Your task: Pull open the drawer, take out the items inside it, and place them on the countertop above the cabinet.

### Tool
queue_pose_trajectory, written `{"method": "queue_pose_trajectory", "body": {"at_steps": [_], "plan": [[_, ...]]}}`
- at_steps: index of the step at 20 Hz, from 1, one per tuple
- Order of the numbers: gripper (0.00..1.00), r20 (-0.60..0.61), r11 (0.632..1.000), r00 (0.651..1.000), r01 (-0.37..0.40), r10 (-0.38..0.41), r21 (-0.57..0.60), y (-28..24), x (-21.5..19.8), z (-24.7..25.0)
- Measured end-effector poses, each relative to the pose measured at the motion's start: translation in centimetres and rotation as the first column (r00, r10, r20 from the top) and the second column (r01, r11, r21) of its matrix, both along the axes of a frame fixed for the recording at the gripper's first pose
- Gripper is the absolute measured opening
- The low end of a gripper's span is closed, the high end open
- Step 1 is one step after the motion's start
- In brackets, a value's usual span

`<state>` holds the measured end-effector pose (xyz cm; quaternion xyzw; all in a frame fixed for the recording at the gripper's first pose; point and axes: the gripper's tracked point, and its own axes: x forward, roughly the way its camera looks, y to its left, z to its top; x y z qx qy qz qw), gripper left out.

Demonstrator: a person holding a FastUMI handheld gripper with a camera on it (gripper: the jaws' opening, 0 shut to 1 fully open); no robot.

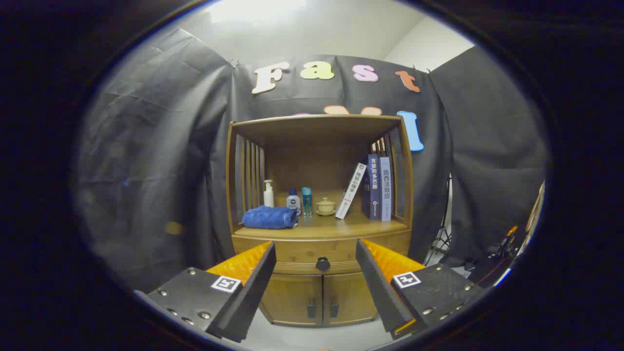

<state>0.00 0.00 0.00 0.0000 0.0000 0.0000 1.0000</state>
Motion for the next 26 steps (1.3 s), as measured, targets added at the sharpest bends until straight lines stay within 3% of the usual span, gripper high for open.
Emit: {"method": "queue_pose_trajectory", "body": {"at_steps": [17,26], "plan": [[0.98,-0.035,1.0,0.999,0.025,-0.025,0.003,-0.8,0.1,-1.7],[0.98,-0.047,0.998,0.997,0.06,-0.058,0.023,-2.4,2.9,-3.7]]}}
